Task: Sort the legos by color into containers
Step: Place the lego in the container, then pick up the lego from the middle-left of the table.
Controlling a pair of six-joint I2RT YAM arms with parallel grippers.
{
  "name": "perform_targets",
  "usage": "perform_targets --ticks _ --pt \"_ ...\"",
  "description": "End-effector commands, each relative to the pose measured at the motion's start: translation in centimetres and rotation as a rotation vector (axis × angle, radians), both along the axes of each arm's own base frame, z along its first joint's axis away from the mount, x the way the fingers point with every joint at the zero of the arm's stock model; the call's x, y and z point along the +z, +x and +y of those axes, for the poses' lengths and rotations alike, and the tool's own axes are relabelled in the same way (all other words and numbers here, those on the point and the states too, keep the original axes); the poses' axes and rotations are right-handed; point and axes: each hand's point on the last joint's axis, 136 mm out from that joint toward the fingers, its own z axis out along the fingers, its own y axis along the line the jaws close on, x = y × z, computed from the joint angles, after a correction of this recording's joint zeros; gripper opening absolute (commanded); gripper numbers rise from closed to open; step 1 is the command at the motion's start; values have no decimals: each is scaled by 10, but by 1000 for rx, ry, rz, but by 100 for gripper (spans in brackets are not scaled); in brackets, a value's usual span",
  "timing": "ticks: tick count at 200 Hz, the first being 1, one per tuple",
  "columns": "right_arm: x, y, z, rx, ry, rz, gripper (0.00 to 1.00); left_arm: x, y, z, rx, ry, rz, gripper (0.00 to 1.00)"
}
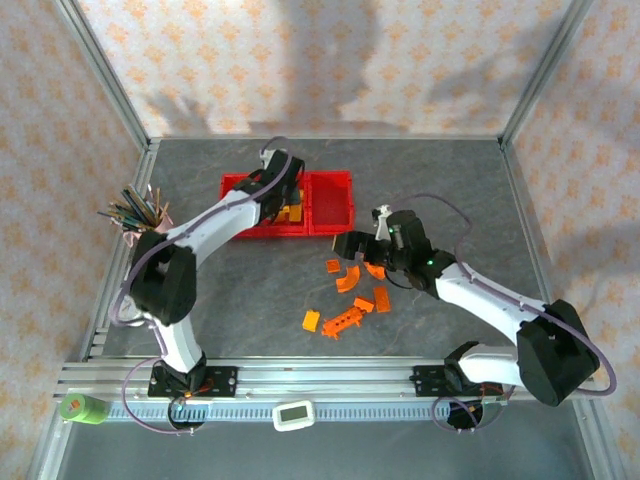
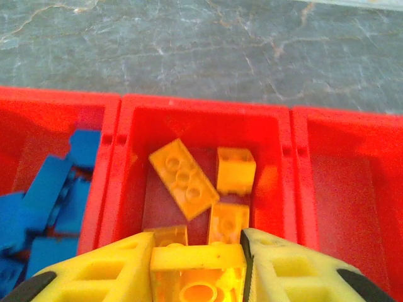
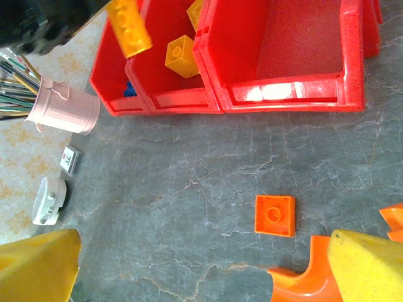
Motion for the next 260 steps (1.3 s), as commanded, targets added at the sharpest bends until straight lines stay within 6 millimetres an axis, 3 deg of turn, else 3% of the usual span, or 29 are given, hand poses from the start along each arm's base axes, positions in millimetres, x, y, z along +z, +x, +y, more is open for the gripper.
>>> perform_targets --ticks 1,17,40,80,105,167,214,260 --pt "17 10 4 -12 12 -56 100 -13 26 3 37 -15 11 36" --pt "15 10 2 -15 -2 -54 100 -19 38 3 38 -9 27 37" --pt "16 9 1 -15 -11 -59 100 -15 43 0 25 -3 34 53" --pt "19 4 5 23 2 -62 100 10 18 2 8 -39 15 56" --pt "10 0 3 36 -29 -48 100 22 -21 1 -25 -73 4 59" --pt "-18 -30 -7 99 -125 16 100 1 -144 -12 -133 -113 110 69" --pt "-28 -51 -21 91 -119 46 100 -30 -232 -48 -211 -222 227 74" --pt "-47 -62 -27 85 -110 78 100 -58 -285 -87 -298 -247 329 80"
